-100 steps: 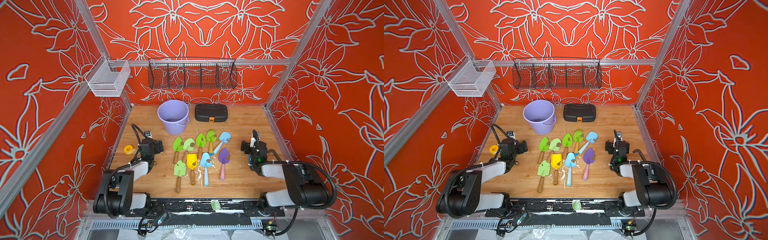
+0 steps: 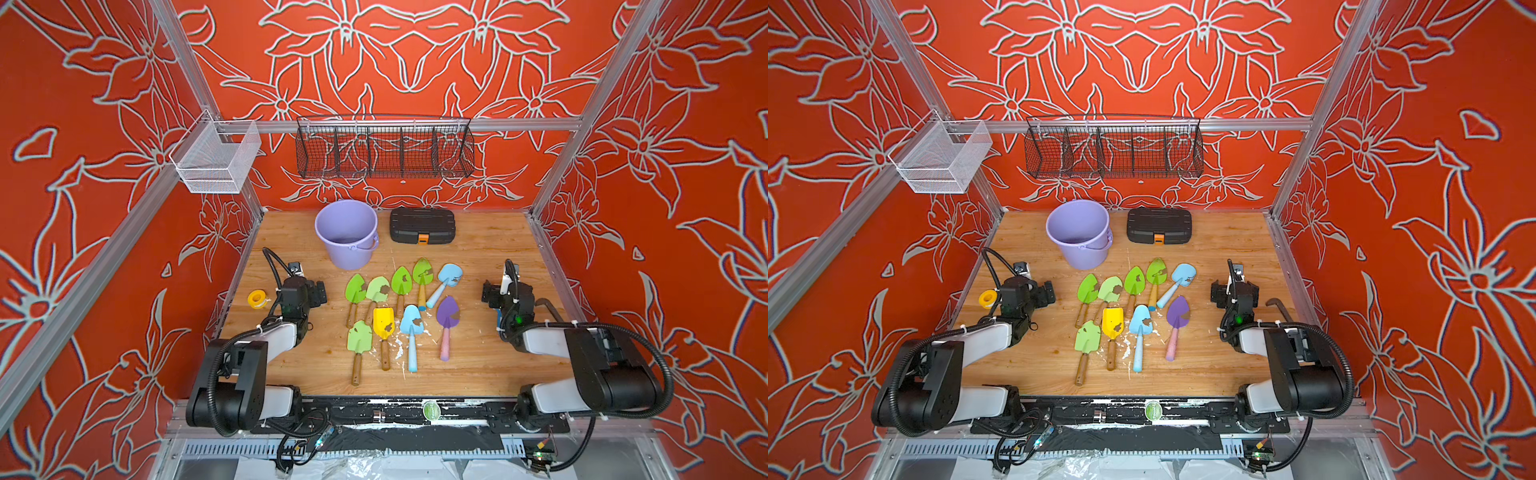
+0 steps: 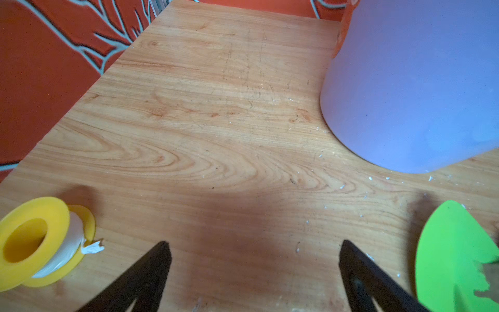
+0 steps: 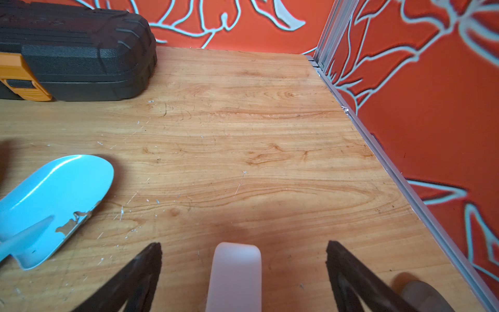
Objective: Brush the soil off the hand trowel and place it into the bucket
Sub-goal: Pick up the hand trowel from the center of the board.
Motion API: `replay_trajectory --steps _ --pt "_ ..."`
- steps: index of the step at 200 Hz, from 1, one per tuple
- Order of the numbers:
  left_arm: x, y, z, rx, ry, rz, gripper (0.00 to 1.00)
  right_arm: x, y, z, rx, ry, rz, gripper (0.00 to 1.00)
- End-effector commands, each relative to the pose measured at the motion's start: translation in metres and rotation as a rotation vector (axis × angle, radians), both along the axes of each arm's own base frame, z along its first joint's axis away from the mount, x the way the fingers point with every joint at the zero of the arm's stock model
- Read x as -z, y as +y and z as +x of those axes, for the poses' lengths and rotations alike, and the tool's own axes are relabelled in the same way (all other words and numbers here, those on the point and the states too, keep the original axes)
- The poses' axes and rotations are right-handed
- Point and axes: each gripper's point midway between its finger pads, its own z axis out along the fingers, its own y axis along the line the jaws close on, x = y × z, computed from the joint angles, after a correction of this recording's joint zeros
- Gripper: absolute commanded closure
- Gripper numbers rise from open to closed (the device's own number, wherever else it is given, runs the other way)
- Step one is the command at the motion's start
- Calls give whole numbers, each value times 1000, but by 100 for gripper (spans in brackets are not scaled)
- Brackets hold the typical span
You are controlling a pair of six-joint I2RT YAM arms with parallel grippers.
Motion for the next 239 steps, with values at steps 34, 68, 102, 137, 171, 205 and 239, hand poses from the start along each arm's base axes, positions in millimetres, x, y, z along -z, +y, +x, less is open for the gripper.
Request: replay_trajectory --steps 34,68,102,137,171,205,239 --pt "-5 1 1 -2 -22 -4 3 -12 -1 6 -5 -31 0 3" --pt "-5 1 1 -1 -22 -4 3 -12 0 7 -6 -31 1 3" --pt "-5 1 0 -2 -22 -4 3 -12 0 6 -6 -31 1 3" --pt "-5 1 0 -1 -23 -4 3 -12 -1 6 -3 -31 0 3" --pt "-29 10 2 -72 51 20 3 -26 -2 8 5 -75 -1 3" --pt "-63 14 -5 -142 13 -28 3 -66 -22 0 184 34 14 3" --pt "-75 10 -21 -262 -23 -199 3 -94 -14 -16 223 94 126 3"
